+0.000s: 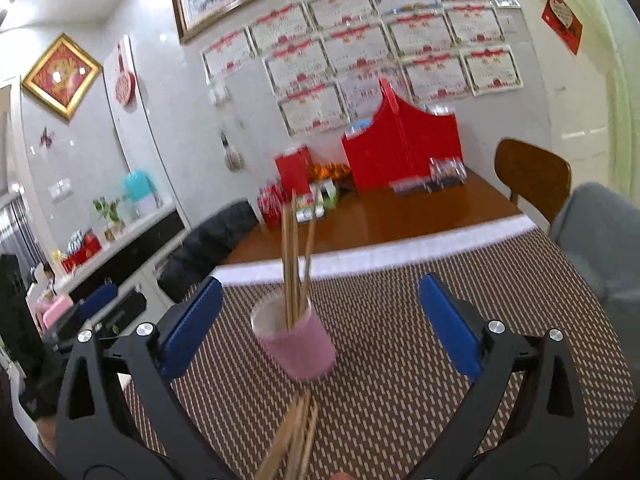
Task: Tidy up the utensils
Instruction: 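Move both open tools back down to the chopstick pile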
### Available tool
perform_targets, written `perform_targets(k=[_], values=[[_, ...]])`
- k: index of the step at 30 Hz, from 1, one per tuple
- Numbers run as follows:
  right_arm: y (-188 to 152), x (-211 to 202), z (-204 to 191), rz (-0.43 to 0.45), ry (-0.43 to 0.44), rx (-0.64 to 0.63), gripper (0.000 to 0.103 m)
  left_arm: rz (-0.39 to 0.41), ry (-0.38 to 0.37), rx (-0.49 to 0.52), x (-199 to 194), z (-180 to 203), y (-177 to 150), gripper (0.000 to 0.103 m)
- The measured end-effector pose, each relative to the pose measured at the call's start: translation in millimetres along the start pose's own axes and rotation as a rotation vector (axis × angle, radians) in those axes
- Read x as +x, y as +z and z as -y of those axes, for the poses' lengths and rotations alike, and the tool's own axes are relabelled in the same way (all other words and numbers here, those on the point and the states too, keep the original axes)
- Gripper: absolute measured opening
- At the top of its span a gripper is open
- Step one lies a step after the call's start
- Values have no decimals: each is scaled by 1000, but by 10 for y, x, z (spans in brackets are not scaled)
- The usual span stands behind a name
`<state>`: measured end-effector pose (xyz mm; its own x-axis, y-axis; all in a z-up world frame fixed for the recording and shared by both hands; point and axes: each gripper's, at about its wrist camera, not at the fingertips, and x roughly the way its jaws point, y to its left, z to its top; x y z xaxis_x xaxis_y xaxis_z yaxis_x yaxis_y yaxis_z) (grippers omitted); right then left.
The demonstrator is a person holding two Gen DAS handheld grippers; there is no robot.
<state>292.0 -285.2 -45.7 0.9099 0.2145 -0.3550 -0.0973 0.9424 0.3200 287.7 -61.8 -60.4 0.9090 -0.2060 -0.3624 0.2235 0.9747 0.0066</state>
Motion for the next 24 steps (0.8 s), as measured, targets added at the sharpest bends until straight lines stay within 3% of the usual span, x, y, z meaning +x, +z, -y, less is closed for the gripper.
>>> perform_targets(k=[9, 24], values=[[-508, -222, 172, -150, -43, 22, 97, -219, 31, 9, -66, -70, -559, 89], [-1110, -148, 340, -317, -46, 77, 97, -497, -28, 99, 158, 212, -1346, 89]])
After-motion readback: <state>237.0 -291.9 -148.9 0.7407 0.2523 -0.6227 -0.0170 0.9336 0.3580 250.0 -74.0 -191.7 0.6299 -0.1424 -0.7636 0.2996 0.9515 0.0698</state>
